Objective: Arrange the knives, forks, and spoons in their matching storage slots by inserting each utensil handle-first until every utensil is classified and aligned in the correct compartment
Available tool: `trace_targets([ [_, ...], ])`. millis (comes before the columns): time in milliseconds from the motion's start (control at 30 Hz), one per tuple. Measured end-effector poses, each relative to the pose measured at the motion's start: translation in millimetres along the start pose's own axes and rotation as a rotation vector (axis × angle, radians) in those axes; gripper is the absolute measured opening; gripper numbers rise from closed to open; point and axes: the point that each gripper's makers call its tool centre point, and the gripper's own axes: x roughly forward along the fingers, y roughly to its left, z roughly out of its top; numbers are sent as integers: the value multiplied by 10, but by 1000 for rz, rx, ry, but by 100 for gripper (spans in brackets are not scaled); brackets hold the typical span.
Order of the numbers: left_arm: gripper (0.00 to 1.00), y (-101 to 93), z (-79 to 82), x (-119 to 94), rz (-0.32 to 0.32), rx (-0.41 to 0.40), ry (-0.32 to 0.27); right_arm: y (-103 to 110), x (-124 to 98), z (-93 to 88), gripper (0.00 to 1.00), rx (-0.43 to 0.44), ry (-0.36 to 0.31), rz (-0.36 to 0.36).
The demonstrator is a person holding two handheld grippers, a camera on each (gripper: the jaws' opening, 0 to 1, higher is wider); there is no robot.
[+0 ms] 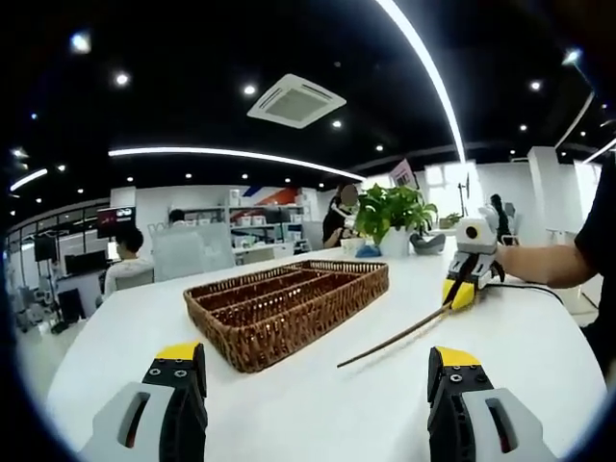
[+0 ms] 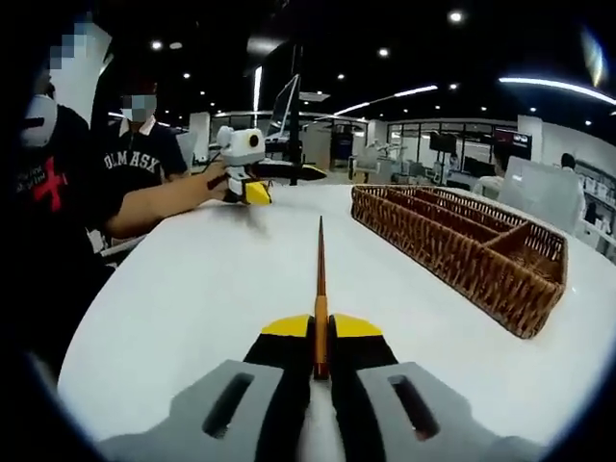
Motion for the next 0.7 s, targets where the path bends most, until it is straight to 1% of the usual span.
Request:
trace_targets([
  [67, 100, 0, 7, 0, -1, -1, -4, 10, 16, -19, 4, -22, 5, -22],
  [100, 100, 1, 11, -2, 0, 0, -6, -55, -2, 42, 4, -2, -23, -63],
  [133, 100, -1, 15, -3, -1, 0, -7, -59, -21, 93, 4, -9, -44, -70],
  [167, 100, -2, 21, -5, -2, 0, -9, -154, -67, 168, 4, -11, -69, -128],
  [200, 100, -3, 30, -7, -2, 1, -12, -213, -106, 202, 4, 6, -79, -160],
  [267, 100, -8, 52, -13, -3, 2, -20, -242, -166, 314, 4, -2, -124, -178],
  [300, 100, -8, 64, -15, -3, 2, -25, -324, -228, 324, 4, 40, -123, -230],
  [367, 100, -9, 70, -16, -4, 1, -28, -330, -264, 320, 4, 26, -112, -237],
  [400, 100, -8, 72, -17, -3, 3, -29, -390, -309, 291, 4, 43, -85, -281],
  [433, 100, -3, 73, -18, -1, 3, -30, -414, -330, 294, 4, 55, -84, -298],
  [467, 100, -4, 75, -17, -1, 2, -31, -407, -349, 297, 4, 111, -87, -303],
  [500, 100, -7, 74, -15, -3, 2, -32, -417, -363, 302, 4, 121, -83, -307],
  [533, 100, -13, 71, -11, -4, 4, -30, -432, -384, 307, 4, 110, -74, -321],
  [567, 100, -21, 61, -5, -5, 10, -26, -463, -421, 342, 4, 110, -78, -348],
  [600, 100, -24, 56, -2, -4, 15, -23, -469, -440, 381, 4, 119, -90, -356],
  [667, 100, -25, 51, -4, -4, 19, -21, -514, -511, 483, 4, 164, -107, -394],
  [700, 100, -24, 51, -5, -4, 17, -21, -521, -528, 514, 4, 170, -108, -401],
])
